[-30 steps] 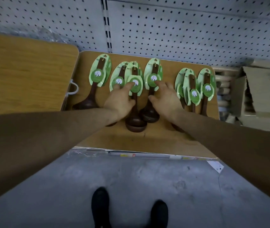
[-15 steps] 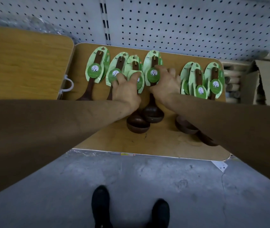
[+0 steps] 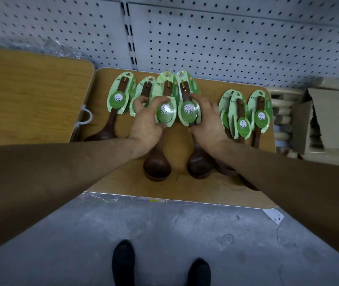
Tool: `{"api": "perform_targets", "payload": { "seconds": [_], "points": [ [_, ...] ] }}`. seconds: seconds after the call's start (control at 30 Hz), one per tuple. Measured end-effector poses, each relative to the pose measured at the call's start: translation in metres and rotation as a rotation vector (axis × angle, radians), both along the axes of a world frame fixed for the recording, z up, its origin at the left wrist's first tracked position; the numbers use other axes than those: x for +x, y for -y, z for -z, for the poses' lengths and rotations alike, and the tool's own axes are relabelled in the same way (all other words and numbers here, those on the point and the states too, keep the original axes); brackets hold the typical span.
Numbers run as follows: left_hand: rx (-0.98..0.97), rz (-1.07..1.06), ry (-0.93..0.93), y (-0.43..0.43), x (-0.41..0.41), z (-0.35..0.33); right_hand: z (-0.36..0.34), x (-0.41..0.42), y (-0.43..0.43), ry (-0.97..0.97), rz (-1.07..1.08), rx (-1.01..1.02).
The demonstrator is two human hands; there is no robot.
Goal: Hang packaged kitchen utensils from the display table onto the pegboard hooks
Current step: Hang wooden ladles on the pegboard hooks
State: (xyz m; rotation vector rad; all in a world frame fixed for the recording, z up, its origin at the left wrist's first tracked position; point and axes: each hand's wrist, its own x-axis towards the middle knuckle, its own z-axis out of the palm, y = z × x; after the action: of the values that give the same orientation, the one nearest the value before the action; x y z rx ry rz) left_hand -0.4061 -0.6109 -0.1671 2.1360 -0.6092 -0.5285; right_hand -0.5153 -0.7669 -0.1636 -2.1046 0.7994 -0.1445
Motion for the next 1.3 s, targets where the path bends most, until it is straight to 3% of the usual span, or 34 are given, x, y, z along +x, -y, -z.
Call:
{"api": "perform_targets", "payload": {
  "seconds": [0.4,0.53,0.77,1.0,1.3],
  "points": [
    [-0.188,0.037,-0.230,-0.045,-0.054,-0.064,-0.066,-0.062,-0.024,0.172,0.014,0.107],
    [-0.180,0.061,-0.144,-0.075,-0.082,-0.096,-0.109,-0.093,-0.036,0.199,-0.020,0.175],
    [-0.371,-0.039,-0.285,-0.102,-0.130,-0.199,-0.209,-0.146,-0.041,0.331,-0.121,0.225],
    [-0.441,-0.078,-0.268,-0.133,-0.194,-0.305,-0.299,-0.212,-0.067,0.361,-0.177,0.139],
    [-0.566,-0.091,-0.232,-0.176,-0.210,-0.402,-0.374,-0.257,-0.115,0.467,-0.123,0.075]
  ]
}}
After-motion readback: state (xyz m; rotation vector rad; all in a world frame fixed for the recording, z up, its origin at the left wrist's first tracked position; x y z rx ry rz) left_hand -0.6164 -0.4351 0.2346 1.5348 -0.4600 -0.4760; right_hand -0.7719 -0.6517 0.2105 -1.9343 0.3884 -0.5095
